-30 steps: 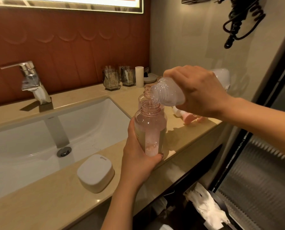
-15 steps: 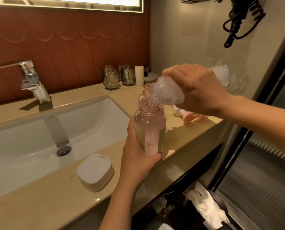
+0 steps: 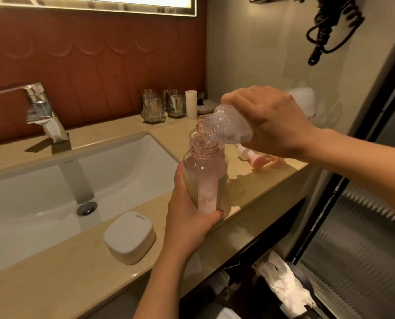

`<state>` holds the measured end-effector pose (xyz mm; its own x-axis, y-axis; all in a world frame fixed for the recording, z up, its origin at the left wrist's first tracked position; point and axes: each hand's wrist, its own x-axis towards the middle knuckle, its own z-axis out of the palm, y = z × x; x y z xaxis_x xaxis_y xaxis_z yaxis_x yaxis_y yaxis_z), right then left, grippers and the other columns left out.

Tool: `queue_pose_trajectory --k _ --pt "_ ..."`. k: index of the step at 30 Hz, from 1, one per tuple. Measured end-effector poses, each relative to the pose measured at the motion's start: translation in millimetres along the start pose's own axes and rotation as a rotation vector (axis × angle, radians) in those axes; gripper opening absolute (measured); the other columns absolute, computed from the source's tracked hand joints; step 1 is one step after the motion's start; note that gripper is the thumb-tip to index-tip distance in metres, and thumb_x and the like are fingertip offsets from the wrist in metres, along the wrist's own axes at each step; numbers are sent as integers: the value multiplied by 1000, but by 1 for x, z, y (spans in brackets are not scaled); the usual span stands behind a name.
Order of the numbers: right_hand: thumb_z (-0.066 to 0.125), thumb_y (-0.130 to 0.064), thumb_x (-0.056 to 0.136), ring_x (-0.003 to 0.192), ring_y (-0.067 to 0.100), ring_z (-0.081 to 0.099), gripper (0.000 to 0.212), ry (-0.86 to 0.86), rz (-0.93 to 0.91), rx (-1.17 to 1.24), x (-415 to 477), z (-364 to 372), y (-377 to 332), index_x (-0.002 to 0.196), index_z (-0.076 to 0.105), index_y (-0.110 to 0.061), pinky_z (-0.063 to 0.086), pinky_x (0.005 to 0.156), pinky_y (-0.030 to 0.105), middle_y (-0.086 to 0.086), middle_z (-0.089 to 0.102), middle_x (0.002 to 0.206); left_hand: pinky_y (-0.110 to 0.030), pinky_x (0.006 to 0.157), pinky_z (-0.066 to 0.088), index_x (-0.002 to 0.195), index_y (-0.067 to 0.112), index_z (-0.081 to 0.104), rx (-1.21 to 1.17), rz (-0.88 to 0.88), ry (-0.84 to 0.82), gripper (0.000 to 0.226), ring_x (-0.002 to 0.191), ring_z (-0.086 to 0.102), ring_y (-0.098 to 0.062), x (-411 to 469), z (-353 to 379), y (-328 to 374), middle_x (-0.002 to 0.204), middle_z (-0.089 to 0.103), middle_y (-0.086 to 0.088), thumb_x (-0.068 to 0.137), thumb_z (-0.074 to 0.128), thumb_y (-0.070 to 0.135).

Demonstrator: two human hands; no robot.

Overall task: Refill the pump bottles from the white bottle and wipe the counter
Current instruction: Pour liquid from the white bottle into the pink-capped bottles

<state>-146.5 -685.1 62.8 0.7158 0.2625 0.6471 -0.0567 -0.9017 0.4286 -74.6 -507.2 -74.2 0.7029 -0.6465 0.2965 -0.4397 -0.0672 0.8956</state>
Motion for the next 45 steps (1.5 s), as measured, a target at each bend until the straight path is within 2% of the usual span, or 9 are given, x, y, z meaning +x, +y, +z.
queue_pose_trajectory --k 3,8,12,16,23,27,33,39,45 --pt "86 -26 61 79 32 60 67 3 3 -8 0 0 0 114 51 -6 32 68 28 16 63 100 -10 69 39 139 52 12 0 -1 2 112 95 48 16 0 0 0 109 45 37 61 84 20" --pt "85 -28 63 82 32 60 67 -2 -2 -6 1 0 -1 116 50 -7 35 69 29 16 63 102 -16 73 42 138 54 11 -9 3 3 111 104 50 -1 0 0 -1 116 46 31 61 84 22" --pt "85 -29 63 81 32 60 68 0 -5 -2 1 -1 -1 116 49 -7 41 66 32 17 63 101 -17 73 43 136 56 11 -9 8 3 111 101 49 4 0 0 0 113 45 35 61 84 23" --pt "85 -28 62 82 33 60 68 -1 4 3 0 0 -1 116 49 -7 36 69 29 17 63 101 -17 73 42 139 52 12 -16 0 0 111 103 49 2 0 0 0 118 46 29 61 84 22" --pt "85 -29 62 81 32 61 67 12 7 -5 0 -1 -1 115 49 -7 31 70 28 16 63 100 -16 73 42 137 55 11 -15 4 4 110 101 50 2 0 0 0 116 47 30 61 84 22" --pt "85 -29 63 81 32 60 66 7 2 -12 1 -1 -2 115 51 -6 32 70 28 17 64 100 -11 69 36 135 58 10 -19 -2 3 110 95 44 14 0 0 1 107 42 39 61 84 22" --pt "85 -26 63 79 32 60 66 6 -1 1 1 -1 -2 115 48 -7 33 68 29 17 63 99 -20 78 43 138 54 11 -8 -6 2 112 108 49 -3 0 1 1 113 45 32 60 84 21" --pt "85 -27 63 79 32 60 68 14 -6 -3 1 -1 -2 115 44 -9 32 68 28 16 63 99 -12 72 39 140 50 12 -14 -5 7 111 106 48 -2 0 1 0 112 45 32 61 84 20" --pt "85 -24 63 79 32 60 68 24 -9 6 1 0 -1 115 44 -10 34 68 29 17 63 99 -12 71 39 139 54 9 -6 -20 5 113 102 46 1 1 1 -1 107 42 38 61 84 21"
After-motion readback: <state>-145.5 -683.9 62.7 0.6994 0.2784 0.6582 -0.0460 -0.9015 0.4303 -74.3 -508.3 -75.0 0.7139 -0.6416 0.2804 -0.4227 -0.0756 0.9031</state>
